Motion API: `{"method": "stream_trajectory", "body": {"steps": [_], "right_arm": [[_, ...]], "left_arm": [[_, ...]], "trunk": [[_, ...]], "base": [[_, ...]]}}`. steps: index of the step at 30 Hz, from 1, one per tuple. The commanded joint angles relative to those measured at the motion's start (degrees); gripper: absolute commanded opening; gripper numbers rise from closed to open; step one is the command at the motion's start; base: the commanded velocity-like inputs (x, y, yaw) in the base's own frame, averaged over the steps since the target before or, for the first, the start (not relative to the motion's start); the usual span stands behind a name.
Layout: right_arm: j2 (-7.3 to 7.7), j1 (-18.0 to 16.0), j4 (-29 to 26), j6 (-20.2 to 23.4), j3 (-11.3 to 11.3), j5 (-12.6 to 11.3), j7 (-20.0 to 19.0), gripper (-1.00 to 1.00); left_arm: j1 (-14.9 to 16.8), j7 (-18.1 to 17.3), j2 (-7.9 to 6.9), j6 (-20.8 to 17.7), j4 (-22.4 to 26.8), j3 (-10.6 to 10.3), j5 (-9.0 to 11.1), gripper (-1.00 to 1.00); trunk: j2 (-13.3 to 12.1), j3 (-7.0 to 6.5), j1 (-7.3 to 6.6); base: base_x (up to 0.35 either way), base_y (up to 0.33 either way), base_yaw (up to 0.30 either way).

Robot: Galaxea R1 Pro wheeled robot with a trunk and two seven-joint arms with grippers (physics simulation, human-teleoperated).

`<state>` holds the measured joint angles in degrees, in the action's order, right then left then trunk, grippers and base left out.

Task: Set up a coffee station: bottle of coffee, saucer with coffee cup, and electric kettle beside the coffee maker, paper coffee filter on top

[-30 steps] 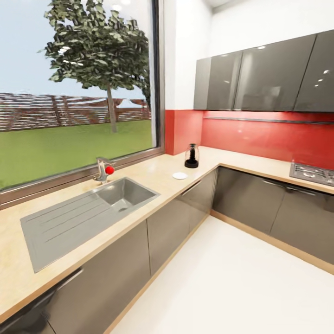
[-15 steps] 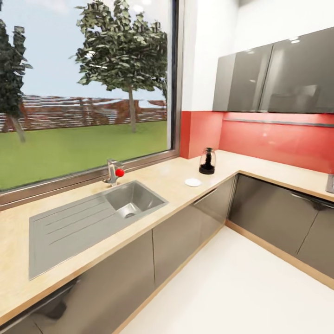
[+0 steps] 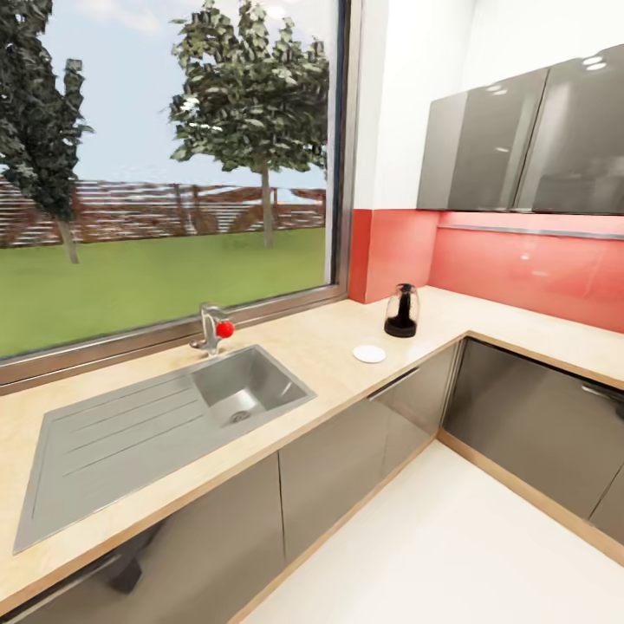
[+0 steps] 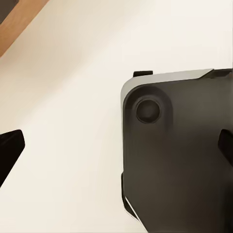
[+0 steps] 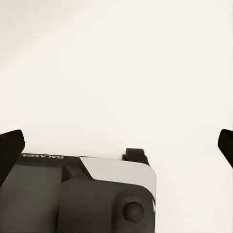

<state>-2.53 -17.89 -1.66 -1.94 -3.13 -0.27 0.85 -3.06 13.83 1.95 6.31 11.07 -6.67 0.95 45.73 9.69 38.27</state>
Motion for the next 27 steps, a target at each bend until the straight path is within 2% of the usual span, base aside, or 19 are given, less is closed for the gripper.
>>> {"method": "stream_trajectory", "body": {"steps": [1,15,27], "right_arm": [[0.02,-0.04,0.05,-0.17,-0.3,-0.02,0.1,1.0],[0.15,-0.04,0.06,-0.17,-0.3,0.01,-0.02,1.0],[-0.02,-0.04,-0.01,-0.17,-0.3,-0.23,0.11,1.0]], "left_arm": [[-0.02,0.41,-0.02,0.02,0.09,-0.45,0.11,1.0],[-0.02,0.41,-0.02,0.02,0.24,-0.45,0.11,1.0],[-0.02,0.41,-0.02,0.02,0.42,-0.45,0.12,1.0]], "trunk": [[0.05,0.07,0.03],[0.05,0.07,0.03],[0.05,0.07,0.03]], "base": [[0.215,-0.213,0.004],[0.183,-0.226,0.0],[0.116,-0.264,0.001]]}}
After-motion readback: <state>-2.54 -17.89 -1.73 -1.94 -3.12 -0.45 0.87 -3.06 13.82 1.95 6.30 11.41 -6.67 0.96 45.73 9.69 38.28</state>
